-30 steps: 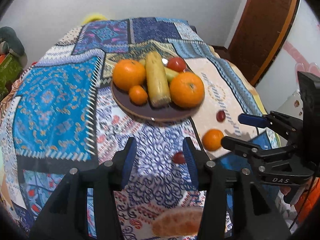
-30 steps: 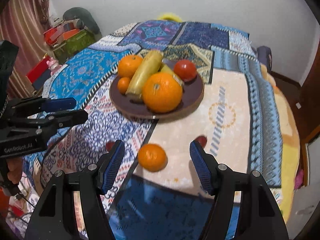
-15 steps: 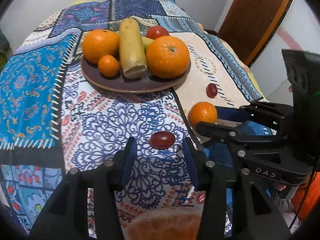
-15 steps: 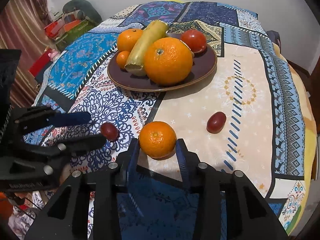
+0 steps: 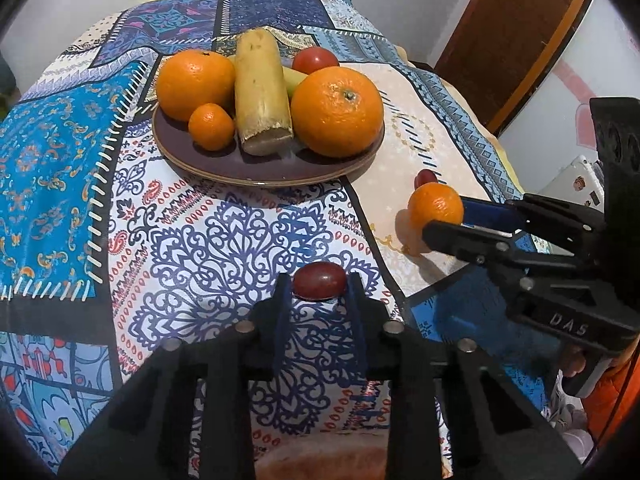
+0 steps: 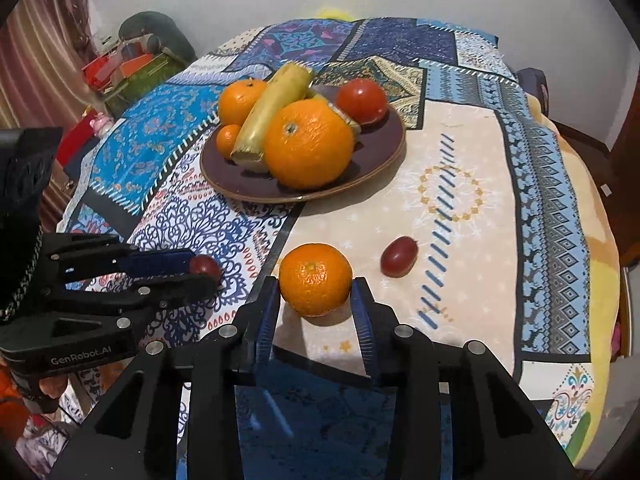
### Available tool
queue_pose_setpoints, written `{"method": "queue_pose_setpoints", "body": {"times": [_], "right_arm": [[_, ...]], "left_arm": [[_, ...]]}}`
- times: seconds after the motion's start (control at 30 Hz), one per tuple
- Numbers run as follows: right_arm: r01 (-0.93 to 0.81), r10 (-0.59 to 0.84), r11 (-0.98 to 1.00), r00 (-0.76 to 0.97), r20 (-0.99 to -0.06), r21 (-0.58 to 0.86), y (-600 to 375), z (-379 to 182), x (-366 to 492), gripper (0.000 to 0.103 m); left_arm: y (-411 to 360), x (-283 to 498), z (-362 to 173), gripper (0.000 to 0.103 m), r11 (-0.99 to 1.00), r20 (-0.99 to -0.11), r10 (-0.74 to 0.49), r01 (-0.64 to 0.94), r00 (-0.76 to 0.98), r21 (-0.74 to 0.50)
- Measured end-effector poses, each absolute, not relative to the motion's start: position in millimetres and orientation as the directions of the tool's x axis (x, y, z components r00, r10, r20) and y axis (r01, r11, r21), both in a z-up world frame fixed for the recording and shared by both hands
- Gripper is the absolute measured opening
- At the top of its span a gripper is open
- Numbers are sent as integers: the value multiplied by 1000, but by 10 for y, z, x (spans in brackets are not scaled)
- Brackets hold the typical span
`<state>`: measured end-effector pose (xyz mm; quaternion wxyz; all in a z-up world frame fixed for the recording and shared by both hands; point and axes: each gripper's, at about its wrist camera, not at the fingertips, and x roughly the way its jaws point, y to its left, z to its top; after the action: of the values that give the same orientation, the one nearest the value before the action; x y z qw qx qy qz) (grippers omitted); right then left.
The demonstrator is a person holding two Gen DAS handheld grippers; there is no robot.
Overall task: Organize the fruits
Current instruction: 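Place the red date and the mandarin on the purple plate, opening both tools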
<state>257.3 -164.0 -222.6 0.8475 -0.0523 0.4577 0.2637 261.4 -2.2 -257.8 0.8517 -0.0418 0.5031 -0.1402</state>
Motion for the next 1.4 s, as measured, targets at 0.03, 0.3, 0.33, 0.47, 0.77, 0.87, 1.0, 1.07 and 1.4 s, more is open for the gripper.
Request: {"method": "queue_pose_setpoints", "body": {"times": [0.03,0.3,0.33,0.47,0.77,0.87,1.0,1.07,1.4], "right_arm": [[-494,400,856,444,-802,153,-1644,-2217,2579,34],[-494,393,860,485,-781,127,-1652,-2093,2651,34],[-494,393,861,489,-778,124,-1653,-2078,2668,34],[-489,393,864,512,-764,116,-1657,-2006,2751,34],[-474,362,878,556,-748,72,-1648,-1927,3030,34],[-468,349,882,557,-753,63,-1636,-1959,3145,34],[-466,336,883,550,-764,54,-1595,-2022,3305,34],[-465,330,884,550,-767,46,-1568,-2041,3387,34],[-464,317,885,533,-784,42,-1516,-2139,3604,34]], "left_arm": [[-13,2614,-2566,26,958,-843,-280,194,459,-212],[175,2613,-2346,26,967,-815,-251,167,523,-191],[205,2624,-2314,26,969,-810,-247,162,532,-189],[294,2709,-2218,26,972,-794,-233,142,561,-186],[424,2990,-2212,26,978,-789,-209,103,578,-184],[427,3073,-2255,26,979,-793,-203,99,575,-179],[434,3161,-2322,26,978,-796,-206,100,569,-182],[438,3183,-2343,26,977,-797,-210,101,567,-185],[433,3235,-2406,27,976,-803,-219,111,555,-190]]}}
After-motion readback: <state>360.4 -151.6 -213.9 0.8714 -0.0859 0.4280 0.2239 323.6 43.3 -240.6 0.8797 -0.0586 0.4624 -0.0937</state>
